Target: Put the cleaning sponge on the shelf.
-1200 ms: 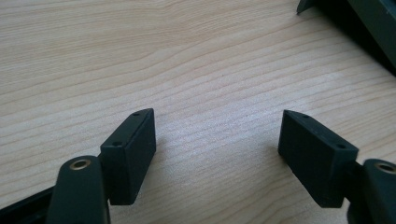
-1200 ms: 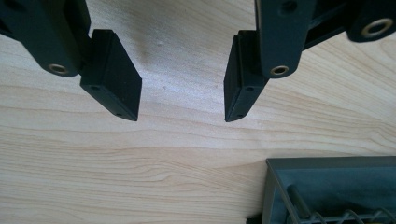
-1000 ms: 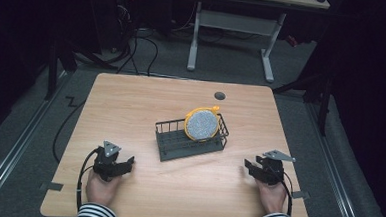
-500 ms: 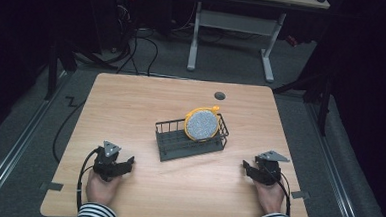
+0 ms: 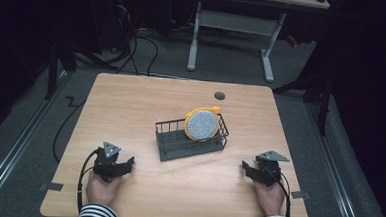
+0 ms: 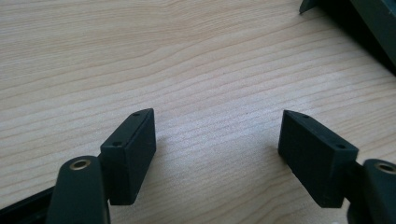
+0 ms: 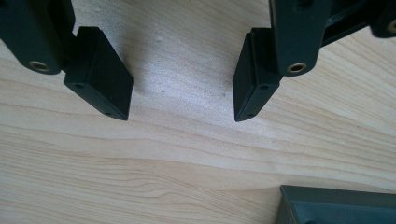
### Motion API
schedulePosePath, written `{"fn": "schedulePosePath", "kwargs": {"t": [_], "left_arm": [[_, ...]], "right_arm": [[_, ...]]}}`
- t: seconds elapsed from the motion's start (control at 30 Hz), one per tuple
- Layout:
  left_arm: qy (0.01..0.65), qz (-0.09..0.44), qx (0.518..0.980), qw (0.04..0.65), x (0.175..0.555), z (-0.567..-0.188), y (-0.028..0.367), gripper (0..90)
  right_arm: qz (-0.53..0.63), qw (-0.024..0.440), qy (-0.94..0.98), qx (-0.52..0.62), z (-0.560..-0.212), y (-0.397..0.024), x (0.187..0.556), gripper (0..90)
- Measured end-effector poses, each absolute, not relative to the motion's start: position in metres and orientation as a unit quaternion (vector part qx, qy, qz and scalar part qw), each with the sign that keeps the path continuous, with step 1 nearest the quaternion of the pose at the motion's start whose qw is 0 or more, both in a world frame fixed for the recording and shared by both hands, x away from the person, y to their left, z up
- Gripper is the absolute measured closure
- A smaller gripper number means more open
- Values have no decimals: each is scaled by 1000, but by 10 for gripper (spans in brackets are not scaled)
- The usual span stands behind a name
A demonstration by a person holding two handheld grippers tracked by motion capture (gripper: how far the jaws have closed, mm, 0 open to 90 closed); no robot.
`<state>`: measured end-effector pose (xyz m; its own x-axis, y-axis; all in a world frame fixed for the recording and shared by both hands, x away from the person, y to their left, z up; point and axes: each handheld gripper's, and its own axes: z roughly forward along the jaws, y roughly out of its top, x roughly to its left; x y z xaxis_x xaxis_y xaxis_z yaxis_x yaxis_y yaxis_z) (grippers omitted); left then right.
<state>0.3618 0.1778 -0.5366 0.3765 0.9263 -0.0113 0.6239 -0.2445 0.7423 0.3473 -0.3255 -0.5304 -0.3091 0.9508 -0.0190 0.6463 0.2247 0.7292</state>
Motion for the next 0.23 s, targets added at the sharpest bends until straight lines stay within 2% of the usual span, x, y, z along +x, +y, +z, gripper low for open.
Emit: {"fn": "schedulePosePath", "kwargs": {"t": [0.23], "left_arm": [[512,222,757,340,362,-536,178,281]], "right_arm": [[316,240,745,536,-530,-325,347,378]]}}
